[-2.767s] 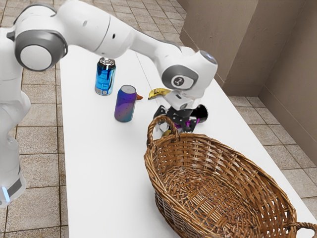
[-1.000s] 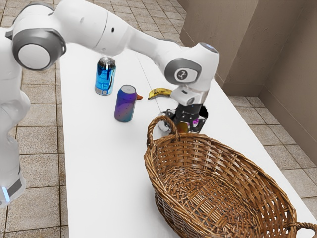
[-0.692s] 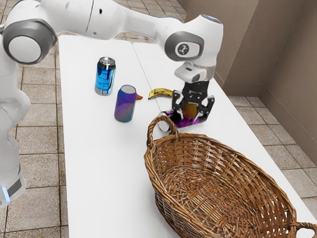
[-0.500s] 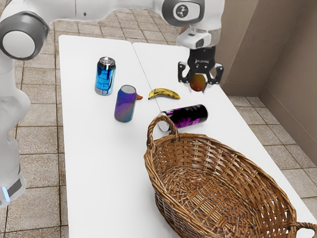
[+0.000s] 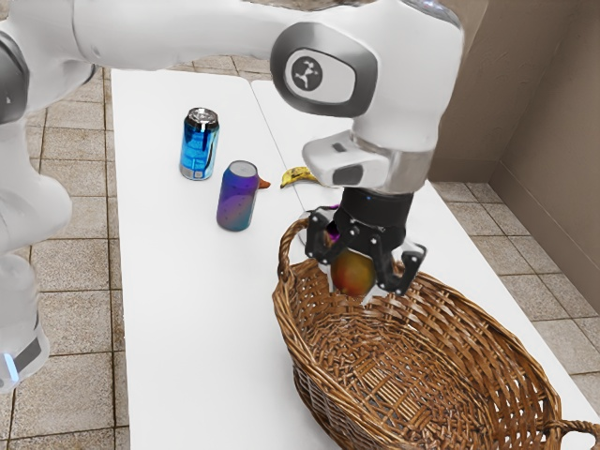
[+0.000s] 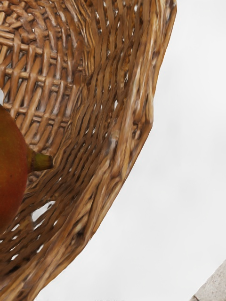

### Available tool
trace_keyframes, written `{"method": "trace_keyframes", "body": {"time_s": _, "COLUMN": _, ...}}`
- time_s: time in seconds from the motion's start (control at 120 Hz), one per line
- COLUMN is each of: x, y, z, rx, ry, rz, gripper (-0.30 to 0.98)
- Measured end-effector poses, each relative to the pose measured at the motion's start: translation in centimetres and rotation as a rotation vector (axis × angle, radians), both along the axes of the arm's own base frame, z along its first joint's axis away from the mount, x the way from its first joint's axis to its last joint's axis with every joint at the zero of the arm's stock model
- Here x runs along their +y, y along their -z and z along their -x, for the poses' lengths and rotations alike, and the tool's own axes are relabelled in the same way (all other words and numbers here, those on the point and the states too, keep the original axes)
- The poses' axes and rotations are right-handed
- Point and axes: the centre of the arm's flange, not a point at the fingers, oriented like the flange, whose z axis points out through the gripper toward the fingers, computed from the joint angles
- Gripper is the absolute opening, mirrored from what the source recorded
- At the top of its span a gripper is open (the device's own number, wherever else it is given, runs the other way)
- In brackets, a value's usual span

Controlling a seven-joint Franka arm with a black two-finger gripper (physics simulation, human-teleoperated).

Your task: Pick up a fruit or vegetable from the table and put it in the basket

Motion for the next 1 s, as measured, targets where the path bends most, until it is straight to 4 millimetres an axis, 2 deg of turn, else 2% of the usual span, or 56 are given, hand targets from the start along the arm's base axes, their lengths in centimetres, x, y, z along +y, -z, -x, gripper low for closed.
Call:
{"method": "trace_keyframes", "body": {"time_s": 0.058, "x": -3.1, "y": 0.1, "z": 2.7, "rx": 0.004, "ry": 0.056, "rz": -0.003, "gripper": 0.19}}
{"method": "trace_keyframes", "body": {"time_s": 0.117, "x": -3.7, "y": 0.1, "z": 3.2, "rx": 0.006, "ry": 0.057, "rz": -0.005, "gripper": 0.19}}
{"method": "trace_keyframes", "body": {"time_s": 0.183, "x": -2.1, "y": 0.1, "z": 1.7, "rx": 0.008, "ry": 0.003, "rz": -0.006, "gripper": 0.19}}
{"method": "trace_keyframes", "body": {"time_s": 0.308, "x": 3.6, "y": 0.1, "z": -2.6, "rx": 0.011, "ry": -0.147, "rz": -0.006, "gripper": 0.19}}
{"method": "trace_keyframes", "body": {"time_s": 0.392, "x": 5.9, "y": 0.0, "z": -4.1, "rx": 0.013, "ry": -0.209, "rz": -0.006, "gripper": 0.20}}
{"method": "trace_keyframes", "body": {"time_s": 0.475, "x": 6.0, "y": 0.1, "z": -4.2, "rx": 0.016, "ry": -0.223, "rz": -0.007, "gripper": 0.19}}
{"method": "trace_keyframes", "body": {"time_s": 0.633, "x": 3.0, "y": 0.4, "z": -2.4, "rx": 0.020, "ry": -0.179, "rz": -0.013, "gripper": 0.19}}
{"method": "trace_keyframes", "body": {"time_s": 0.683, "x": 2.6, "y": 0.6, "z": -2.3, "rx": 0.022, "ry": -0.178, "rz": -0.017, "gripper": 0.19}}
{"method": "trace_keyframes", "body": {"time_s": 0.742, "x": 3.7, "y": 0.7, "z": -3.2, "rx": 0.023, "ry": -0.205, "rz": -0.020, "gripper": 0.19}}
{"method": "trace_keyframes", "body": {"time_s": 0.892, "x": 9.1, "y": 1.0, "z": -6.6, "rx": 0.026, "ry": -0.323, "rz": -0.023, "gripper": 0.19}}
{"method": "trace_keyframes", "body": {"time_s": 0.942, "x": 9.7, "y": 1.0, "z": -6.9, "rx": 0.027, "ry": -0.336, "rz": -0.024, "gripper": 0.20}}
{"method": "trace_keyframes", "body": {"time_s": 1.0, "x": 9.4, "y": 1.1, "z": -6.9, "rx": 0.028, "ry": -0.332, "rz": -0.026, "gripper": 0.20}}
